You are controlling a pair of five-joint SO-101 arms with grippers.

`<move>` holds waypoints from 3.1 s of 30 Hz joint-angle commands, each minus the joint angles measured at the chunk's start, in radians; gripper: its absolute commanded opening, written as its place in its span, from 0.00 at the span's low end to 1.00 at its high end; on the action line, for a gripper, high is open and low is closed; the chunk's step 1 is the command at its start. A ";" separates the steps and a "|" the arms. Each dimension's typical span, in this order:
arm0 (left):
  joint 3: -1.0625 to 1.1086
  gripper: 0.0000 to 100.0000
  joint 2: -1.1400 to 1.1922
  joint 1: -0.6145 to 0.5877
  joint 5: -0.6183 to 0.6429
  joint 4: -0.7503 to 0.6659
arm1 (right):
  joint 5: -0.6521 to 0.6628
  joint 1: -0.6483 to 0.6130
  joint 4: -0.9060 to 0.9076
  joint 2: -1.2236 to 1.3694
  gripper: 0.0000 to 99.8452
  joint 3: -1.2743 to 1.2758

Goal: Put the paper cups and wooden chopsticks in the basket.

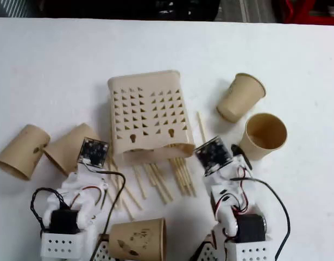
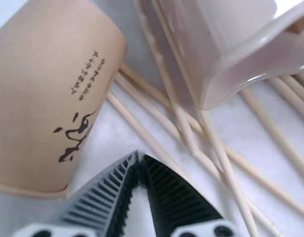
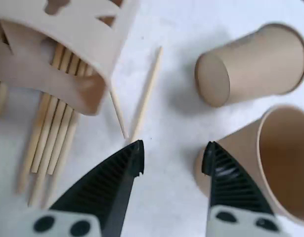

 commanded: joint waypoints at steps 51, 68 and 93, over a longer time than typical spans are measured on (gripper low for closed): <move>-0.003 0.03 -0.010 0.015 0.011 0.003 | -0.160 -0.180 -0.355 1.099 0.07 -0.743; -0.003 0.03 -0.010 0.015 0.011 0.003 | -0.192 -0.148 -0.159 1.472 0.04 -1.333; -0.003 0.03 -0.010 0.015 0.011 0.003 | -0.193 -0.054 0.343 2.379 0.04 -2.691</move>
